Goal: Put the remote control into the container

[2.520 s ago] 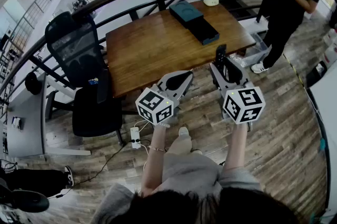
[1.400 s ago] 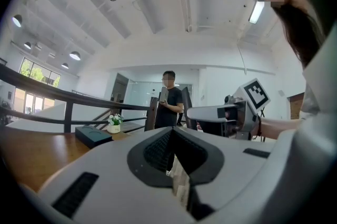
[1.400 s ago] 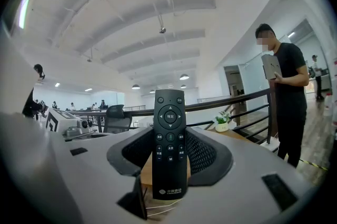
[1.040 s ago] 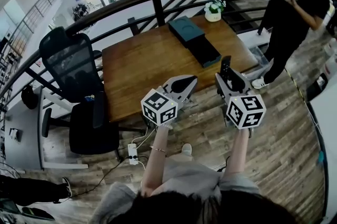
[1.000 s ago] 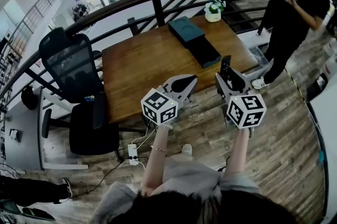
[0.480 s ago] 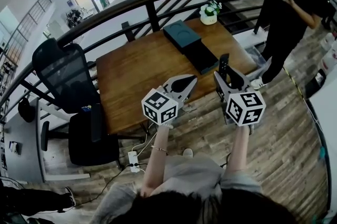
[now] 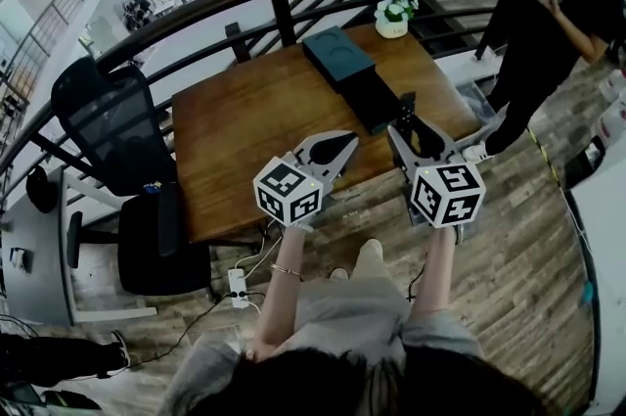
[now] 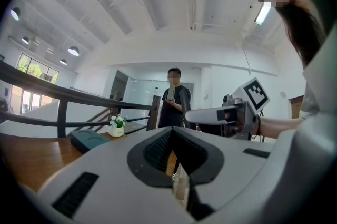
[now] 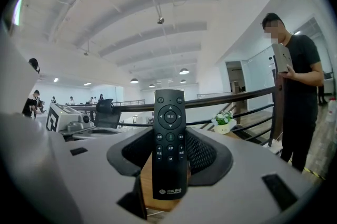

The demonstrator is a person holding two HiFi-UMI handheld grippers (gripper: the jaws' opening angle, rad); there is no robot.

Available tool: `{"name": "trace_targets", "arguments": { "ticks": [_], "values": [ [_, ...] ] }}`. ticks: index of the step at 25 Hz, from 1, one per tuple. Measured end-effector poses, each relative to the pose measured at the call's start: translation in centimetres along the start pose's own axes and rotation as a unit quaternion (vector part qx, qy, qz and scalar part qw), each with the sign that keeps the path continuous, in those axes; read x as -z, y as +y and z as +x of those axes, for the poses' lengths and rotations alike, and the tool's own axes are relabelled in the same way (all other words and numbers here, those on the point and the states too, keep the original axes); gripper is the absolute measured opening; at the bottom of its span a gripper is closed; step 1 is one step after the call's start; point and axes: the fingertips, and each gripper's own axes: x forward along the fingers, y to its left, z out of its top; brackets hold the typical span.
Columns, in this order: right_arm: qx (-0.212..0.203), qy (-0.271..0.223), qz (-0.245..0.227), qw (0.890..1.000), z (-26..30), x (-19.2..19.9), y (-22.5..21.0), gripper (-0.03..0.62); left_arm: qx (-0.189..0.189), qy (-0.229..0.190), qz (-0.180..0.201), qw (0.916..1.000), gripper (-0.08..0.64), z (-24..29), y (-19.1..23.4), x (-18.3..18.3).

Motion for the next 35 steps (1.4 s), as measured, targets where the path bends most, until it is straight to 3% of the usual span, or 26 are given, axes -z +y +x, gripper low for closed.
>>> {"name": "trace_targets", "arguments": {
  "ticks": [19,35],
  "values": [
    [-0.07,0.042,-0.013,0.997,8.7,-1.0,-7.8,0.202,-0.065,0.005,-0.026,0.9976,0.003,7.9,6.7,0.6],
    [-0.129,0.076,-0.017,0.989,12.9,0.7,-9.5,0.202,-0.12,0.008,-0.043,0.9918,0.003,9.7,9.1,2.0]
  ]
}}
